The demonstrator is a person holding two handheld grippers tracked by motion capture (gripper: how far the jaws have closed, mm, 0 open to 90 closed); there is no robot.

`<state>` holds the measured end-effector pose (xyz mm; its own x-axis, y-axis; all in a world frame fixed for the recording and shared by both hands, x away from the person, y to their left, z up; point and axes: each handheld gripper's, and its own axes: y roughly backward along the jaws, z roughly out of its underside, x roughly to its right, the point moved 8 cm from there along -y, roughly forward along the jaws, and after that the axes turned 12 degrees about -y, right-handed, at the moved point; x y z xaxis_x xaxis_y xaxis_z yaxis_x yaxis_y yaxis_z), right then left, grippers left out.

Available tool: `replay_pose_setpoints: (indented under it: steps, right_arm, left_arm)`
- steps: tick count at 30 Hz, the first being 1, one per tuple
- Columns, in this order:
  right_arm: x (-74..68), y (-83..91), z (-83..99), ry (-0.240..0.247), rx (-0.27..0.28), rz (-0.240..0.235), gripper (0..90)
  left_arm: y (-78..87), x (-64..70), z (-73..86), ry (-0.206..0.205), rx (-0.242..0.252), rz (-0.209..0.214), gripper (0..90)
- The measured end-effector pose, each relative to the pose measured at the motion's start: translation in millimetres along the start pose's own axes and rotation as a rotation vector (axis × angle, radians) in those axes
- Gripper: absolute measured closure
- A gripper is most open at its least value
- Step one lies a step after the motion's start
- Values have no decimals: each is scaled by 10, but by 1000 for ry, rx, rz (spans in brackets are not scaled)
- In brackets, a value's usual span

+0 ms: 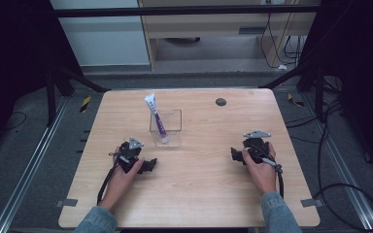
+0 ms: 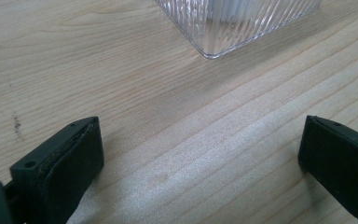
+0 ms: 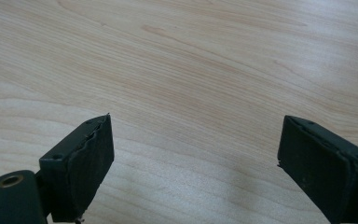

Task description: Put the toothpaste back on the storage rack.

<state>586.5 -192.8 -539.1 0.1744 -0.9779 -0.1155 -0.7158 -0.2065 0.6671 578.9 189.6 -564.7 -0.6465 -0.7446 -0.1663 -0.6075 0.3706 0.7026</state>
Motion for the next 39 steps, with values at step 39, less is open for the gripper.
replay_pose_setpoints:
  steps: [39]
  right_arm:
    - [48,-293,93,-77,-16,34,37]
  left_arm:
    - [2,1,2,-2,-2,0,0]
